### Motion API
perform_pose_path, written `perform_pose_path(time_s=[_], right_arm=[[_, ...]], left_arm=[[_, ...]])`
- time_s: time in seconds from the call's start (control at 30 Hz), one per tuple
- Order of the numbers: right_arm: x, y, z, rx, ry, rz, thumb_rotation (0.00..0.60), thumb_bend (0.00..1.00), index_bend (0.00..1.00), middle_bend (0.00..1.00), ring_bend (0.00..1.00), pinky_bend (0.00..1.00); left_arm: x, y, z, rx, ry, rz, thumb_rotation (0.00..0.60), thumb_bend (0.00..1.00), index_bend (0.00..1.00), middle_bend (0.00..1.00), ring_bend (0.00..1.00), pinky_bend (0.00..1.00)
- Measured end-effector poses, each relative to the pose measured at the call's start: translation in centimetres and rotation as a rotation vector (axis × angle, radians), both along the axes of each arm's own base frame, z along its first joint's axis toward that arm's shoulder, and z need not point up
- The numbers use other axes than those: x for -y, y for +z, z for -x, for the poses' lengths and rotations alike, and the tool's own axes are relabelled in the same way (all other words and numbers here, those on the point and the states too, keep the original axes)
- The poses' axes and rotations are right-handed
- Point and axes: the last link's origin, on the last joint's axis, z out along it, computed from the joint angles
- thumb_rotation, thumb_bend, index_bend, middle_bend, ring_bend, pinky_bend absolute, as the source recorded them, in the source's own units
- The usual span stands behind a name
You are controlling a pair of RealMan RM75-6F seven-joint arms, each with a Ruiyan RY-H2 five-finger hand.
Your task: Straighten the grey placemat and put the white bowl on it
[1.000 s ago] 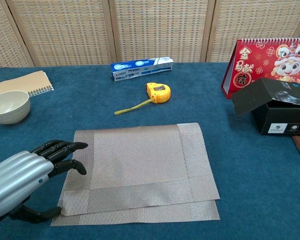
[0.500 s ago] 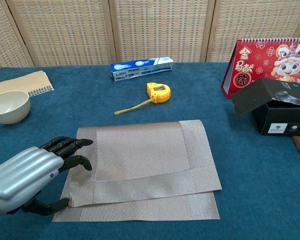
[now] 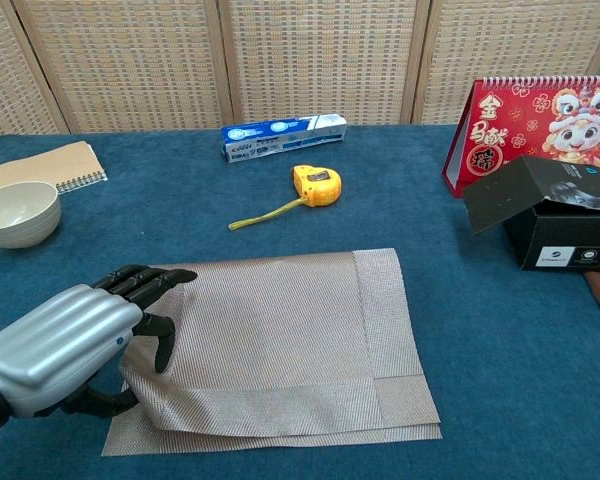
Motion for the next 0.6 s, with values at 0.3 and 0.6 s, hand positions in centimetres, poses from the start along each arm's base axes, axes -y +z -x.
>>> perform_pose_path(time_s=[0.3,0.6], right_arm=[[0.0,0.0,0.0,0.001,-0.001,-0.002,0.6,0.08,0.14,0.0,0.0,0.0],[-0.2,0.0,-0.2,-0.001,0.004,-0.005,0.6,0.08,0.14,0.0,0.0,0.0]], left_arm=[[-0.1,0.4,-0.3,0.044,0.003,-0.029,0.6,0.52,0.65,0.0,0.0,0.0],[-1.3,2.4,-0.9,0.114,0.012,-0.084,0.6,0.55,0.67,0.0,0.0,0.0]])
